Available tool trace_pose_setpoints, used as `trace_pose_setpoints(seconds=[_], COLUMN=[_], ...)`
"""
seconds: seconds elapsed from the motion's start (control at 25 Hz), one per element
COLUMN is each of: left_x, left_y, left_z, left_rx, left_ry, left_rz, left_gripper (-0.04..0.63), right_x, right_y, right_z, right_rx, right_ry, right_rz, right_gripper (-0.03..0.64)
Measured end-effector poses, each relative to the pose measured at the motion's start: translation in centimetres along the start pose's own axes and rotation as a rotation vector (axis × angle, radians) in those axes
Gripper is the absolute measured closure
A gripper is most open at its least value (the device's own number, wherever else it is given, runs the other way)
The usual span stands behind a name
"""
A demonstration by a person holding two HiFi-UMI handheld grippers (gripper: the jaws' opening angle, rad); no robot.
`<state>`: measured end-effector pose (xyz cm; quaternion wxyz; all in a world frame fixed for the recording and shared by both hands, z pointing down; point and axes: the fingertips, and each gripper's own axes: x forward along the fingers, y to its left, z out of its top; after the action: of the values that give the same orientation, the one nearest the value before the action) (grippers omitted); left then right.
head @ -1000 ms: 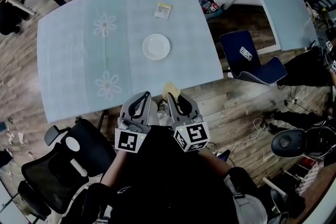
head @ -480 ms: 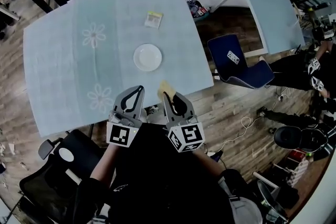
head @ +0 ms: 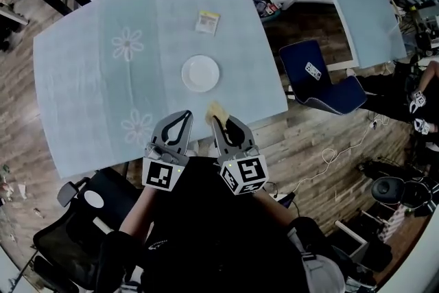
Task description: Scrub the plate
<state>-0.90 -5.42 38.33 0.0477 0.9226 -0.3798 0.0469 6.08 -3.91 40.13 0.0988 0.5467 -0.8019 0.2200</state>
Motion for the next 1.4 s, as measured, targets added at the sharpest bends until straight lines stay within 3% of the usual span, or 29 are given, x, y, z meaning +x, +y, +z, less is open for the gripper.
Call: trace_pose_setpoints(seconds=[0.44, 0.68, 0.96, 1.2, 1.4], left_x=[3.7, 6.1, 7.6, 9.2, 9.5], left_y=[2.6, 2.9, 4.7, 6.2, 6.8], left_z=[-1.3, -0.8, -0.9, -0.8, -1.5], left_rx=[-0.072, -0.057, -0.027, -0.073, -0.094], left_ry=[0.056, 0.055, 0.094, 0.074, 0.096], left_rz=[0.169, 0.212, 0.250, 0.326, 0.365], left_gripper=[0.583, 0.583, 0.583, 0.583, 0.583], right_x=[4.8, 8.2, 13.9, 18.9, 21.3], right_y=[-3.7, -6.7, -9.0, -11.3, -10.5], right_z=[0.4, 0.0, -1.0, -3.7, -5.7], right_rx=[-0.008, 0.017, 0.110, 0.113, 0.105], right_ry=[0.120, 0.197, 0.286, 0.383, 0.442], right_rz=[0.123, 0.170, 0.177, 0.151, 0.187], right_gripper=[0.551, 0.551, 0.551, 0.551, 0.551])
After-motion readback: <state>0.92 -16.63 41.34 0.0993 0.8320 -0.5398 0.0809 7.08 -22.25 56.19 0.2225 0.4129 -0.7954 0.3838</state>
